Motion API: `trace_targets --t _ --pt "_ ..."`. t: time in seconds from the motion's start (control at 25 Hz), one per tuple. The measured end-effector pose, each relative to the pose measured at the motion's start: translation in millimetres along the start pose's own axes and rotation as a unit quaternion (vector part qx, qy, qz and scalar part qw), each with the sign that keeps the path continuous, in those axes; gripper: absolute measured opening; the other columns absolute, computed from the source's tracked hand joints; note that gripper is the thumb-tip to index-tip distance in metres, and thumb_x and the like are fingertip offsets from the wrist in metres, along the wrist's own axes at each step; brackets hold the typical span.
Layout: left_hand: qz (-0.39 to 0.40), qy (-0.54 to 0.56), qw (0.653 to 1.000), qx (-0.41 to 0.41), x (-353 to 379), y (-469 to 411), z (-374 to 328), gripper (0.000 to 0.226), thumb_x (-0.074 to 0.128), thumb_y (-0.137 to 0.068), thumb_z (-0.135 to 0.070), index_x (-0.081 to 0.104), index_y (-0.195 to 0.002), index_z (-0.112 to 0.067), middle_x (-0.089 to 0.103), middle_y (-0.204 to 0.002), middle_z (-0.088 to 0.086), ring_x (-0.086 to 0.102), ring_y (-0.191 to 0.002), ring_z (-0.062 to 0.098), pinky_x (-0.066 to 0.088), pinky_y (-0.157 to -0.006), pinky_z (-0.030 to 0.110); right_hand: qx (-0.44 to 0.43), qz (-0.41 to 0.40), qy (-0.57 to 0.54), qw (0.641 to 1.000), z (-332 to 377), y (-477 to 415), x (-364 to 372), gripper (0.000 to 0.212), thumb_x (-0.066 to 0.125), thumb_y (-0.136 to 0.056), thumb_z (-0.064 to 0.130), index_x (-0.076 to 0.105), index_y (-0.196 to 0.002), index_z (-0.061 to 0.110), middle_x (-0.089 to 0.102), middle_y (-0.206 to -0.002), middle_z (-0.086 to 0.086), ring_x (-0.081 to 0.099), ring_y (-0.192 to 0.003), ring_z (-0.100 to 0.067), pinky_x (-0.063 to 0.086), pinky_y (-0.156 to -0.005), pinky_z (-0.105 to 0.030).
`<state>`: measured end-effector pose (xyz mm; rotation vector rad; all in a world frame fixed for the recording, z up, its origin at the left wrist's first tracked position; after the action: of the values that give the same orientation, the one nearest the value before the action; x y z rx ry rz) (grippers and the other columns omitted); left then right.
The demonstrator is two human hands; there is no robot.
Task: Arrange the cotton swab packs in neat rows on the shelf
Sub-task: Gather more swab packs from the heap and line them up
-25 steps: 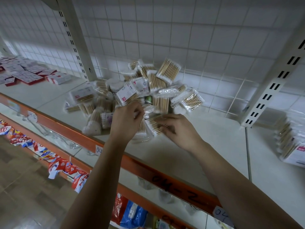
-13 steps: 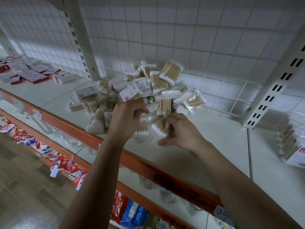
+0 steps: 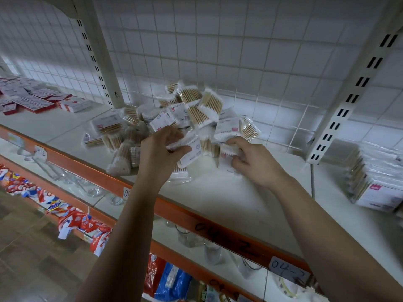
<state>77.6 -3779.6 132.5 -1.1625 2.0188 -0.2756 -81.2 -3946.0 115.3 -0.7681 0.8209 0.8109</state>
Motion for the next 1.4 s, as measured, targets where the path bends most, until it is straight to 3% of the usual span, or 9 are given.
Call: trace_targets --t 0.2,0.36,0.44,0.6,0.76,0.84,1.0,1.2,1.4 --pt "0.039 0.024 0.999 0.029 23.5 2.5 -30.0 0.033 0.072 -0.082 -0.015 0.063 -0.114 -0.012 0.060 -0.106 -0.012 0.057 -0.095 -0.001 0.045 -0.080 0.012 0.028 0.012 -0.017 0.999 -17.1 30.7 -33.3 0.030 0.068 -0.083 0.018 0.063 -0.112 0.024 0.052 -0.064 0.014 0.049 -0.058 -0.002 0.037 -0.056 -0.011" --pt "0.075 0.025 0.996 0.048 53.9 9.6 -59.8 0.034 0.067 -0.087 -0.015 0.061 -0.121 -0.011 0.056 -0.107 -0.012 0.050 -0.098 0.002 0.034 -0.074 -0.001 0.080 0.047 -0.027 0.995 -32.9 54.9 -64.6 0.022 0.081 -0.071 0.024 0.063 -0.081 0.015 0.064 -0.080 0.003 0.056 -0.064 -0.008 0.046 -0.065 -0.026" --pt "0.104 0.036 0.992 0.060 73.2 15.1 -72.8 0.035 0.065 -0.089 -0.017 0.061 -0.123 -0.011 0.060 -0.111 -0.007 0.049 -0.100 0.003 0.033 -0.077 0.004 0.100 0.055 -0.012 0.993 -42.1 71.9 -78.8 0.026 0.084 -0.068 0.023 0.060 -0.076 0.017 0.064 -0.080 0.004 0.056 -0.065 -0.006 0.046 -0.064 -0.026" --pt "0.149 0.050 0.982 0.106 106.7 28.2 -99.6 0.034 0.063 -0.090 -0.016 0.061 -0.123 -0.010 0.064 -0.115 0.002 0.056 -0.106 0.015 0.036 -0.078 0.016 0.135 0.037 0.024 0.990 -61.0 106.7 -110.3 0.031 0.082 -0.069 0.020 0.063 -0.092 0.029 0.063 -0.085 0.008 0.058 -0.073 -0.010 0.048 -0.072 -0.027" --pt "0.165 0.087 0.976 0.109 130.8 41.1 -115.1 0.027 0.065 -0.089 -0.016 0.065 -0.115 -0.011 0.065 -0.110 0.002 0.058 -0.104 0.020 0.044 -0.084 0.029 0.159 0.021 0.098 0.982 -83.6 136.4 -145.8 0.038 0.077 -0.076 0.018 0.067 -0.112 0.023 0.065 -0.101 0.004 0.054 -0.086 -0.010 0.037 -0.074 -0.020" --pt "0.174 0.110 0.973 0.107 141.9 48.0 -122.1 0.026 0.064 -0.087 -0.021 0.066 -0.112 -0.014 0.065 -0.105 0.000 0.059 -0.101 0.018 0.046 -0.086 0.030 0.171 0.022 0.129 0.976 -95.8 150.0 -160.8 0.035 0.076 -0.078 0.019 0.068 -0.112 0.020 0.065 -0.102 0.005 0.051 -0.085 -0.008 0.033 -0.072 -0.018" --pt "0.190 0.132 0.967 0.106 156.7 60.6 -138.7 0.021 0.066 -0.087 -0.013 0.067 -0.108 -0.016 0.058 -0.095 -0.012 0.055 -0.092 0.008 0.037 -0.080 0.009 0.188 0.028 0.145 0.971 -113.6 167.1 -173.8 0.030 0.077 -0.077 0.019 0.069 -0.106 0.018 0.061 -0.094 0.008 0.051 -0.083 -0.010 0.033 -0.070 -0.019" --pt "0.198 0.162 0.961 0.102 173.7 70.6 -152.1 0.021 0.070 -0.083 -0.013 0.068 -0.104 -0.018 0.060 -0.095 -0.014 0.059 -0.095 0.011 0.050 -0.082 0.033 0.162 -0.009 0.166 0.973 -129.6 176.7 -172.8 0.030 0.076 -0.075 0.014 0.069 -0.105 0.015 0.066 -0.101 0.001 0.058 -0.092 -0.018 0.040 -0.077 -0.024" --pt "0.199 0.175 0.960 0.092 180.3 77.7 -158.8 0.020 0.071 -0.082 -0.013 0.068 -0.101 -0.020 0.061 -0.096 -0.016 0.059 -0.094 0.008 0.051 -0.082 0.038 0.168 -0.022 0.134 0.976 -137.1 183.0 -176.0 0.025 0.079 -0.073 0.012 0.069 -0.096 0.014 0.063 -0.088 0.004 0.055 -0.081 -0.012 0.036 -0.065 -0.013"
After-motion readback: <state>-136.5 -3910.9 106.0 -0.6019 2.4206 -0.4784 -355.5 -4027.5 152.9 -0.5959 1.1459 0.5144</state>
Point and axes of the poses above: each hand's wrist, its own y-axis away from the middle knuckle, its own x-axis out of the palm, z = x × y, the point moved 3 cm from there along -y, towards the middle knuckle
